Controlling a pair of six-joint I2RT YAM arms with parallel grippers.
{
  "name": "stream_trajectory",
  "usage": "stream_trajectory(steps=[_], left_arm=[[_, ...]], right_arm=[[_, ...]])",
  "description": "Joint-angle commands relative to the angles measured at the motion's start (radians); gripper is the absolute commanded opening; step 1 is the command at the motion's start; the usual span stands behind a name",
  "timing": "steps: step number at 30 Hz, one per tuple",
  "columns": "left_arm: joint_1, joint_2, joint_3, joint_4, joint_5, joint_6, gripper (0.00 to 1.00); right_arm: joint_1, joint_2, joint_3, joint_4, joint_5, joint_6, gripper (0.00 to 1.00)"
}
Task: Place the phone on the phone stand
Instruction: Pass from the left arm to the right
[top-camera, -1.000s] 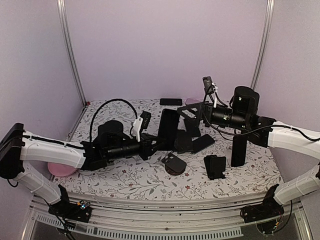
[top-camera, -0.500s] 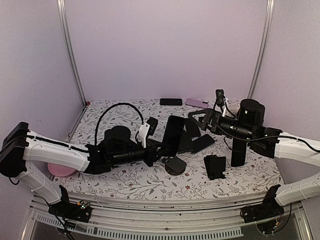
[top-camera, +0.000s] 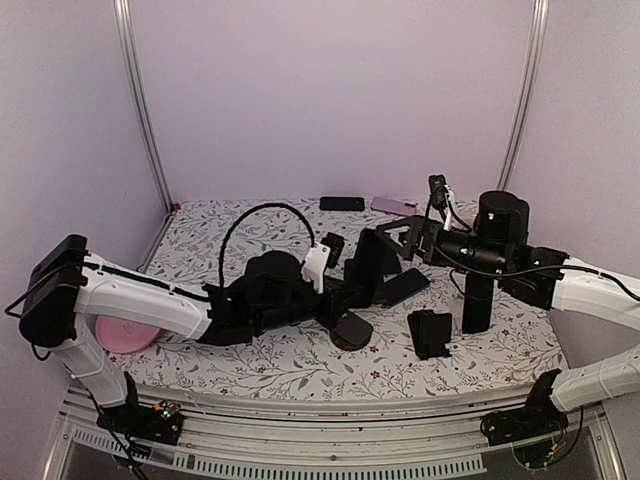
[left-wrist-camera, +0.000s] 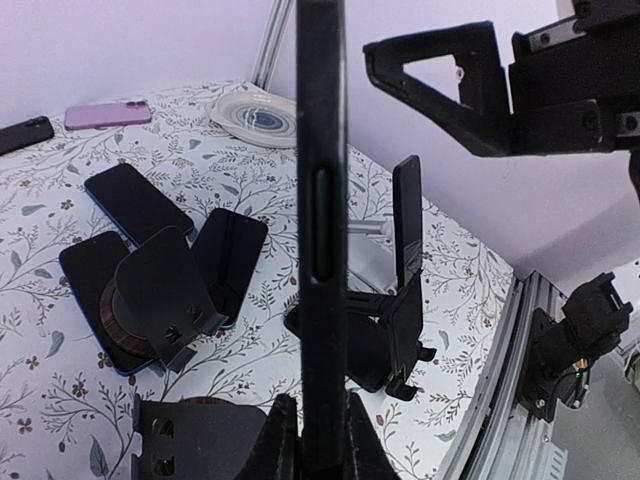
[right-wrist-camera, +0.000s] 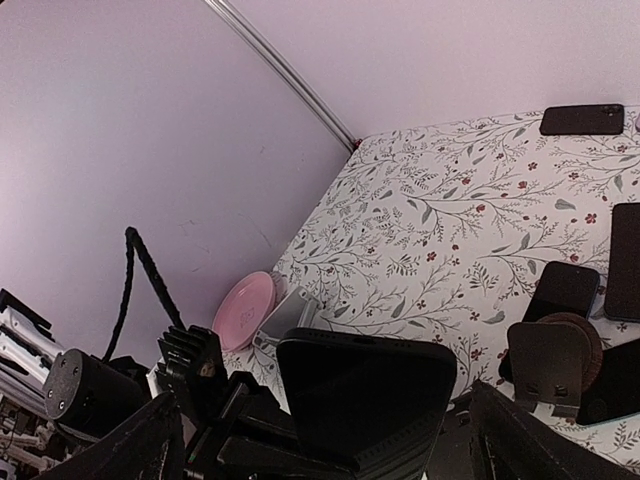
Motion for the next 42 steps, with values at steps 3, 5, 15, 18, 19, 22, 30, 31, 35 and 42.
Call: stream_trajectory(steps=[3,5,15,18,19,22,30,31,35,42], left_arm=[[-0.022,0.041,0.092,-0.021,-0.029,0.009,0.0],[-0.023,0.046,0.105,-0.03,-0.035,0.015,0.0],[-0.024,0.056,0.132,-0.055,-0.037,0.035,0.0],[-0.025,0.059,0.144,-0.064,-0.039,0.043,0.0],[-0.024,0.06,0.146,-0.067,-0.039,0.046,0.0],[-0.023,0.067,0.164,-0.084,-0.037,0.05,0.0],[-0.025,0.075,0.186,-0.095,-0.028,0.049,0.0],[-0.023,0.07,0.184,-0.095,-0.033,0.046,0.0],[-0.021,0.047,0.181,-0.099,-0.058,0.043,0.0],[-0.021,0.043,0.184,-0.087,-0.038,0.048,0.0]], right_arm=[[0.003,0.055,0.037,0.008,-0.046,-0.005,0.99],[0.002,0.081,0.047,0.003,-0.053,0.002,0.99],[0.003,0.123,0.061,-0.007,-0.016,0.033,0.99],[0.003,0.141,0.075,-0.025,-0.011,0.035,0.99],[0.003,0.144,0.078,-0.031,-0.008,0.035,0.99],[0.003,0.144,0.079,-0.036,-0.002,0.035,0.99],[0.003,0.153,0.086,-0.056,0.02,0.029,0.99],[0.003,0.158,0.091,-0.069,0.03,0.029,0.99],[0.003,0.162,0.1,-0.116,0.089,0.027,0.99],[0.003,0.197,0.117,-0.124,0.096,0.03,0.99]])
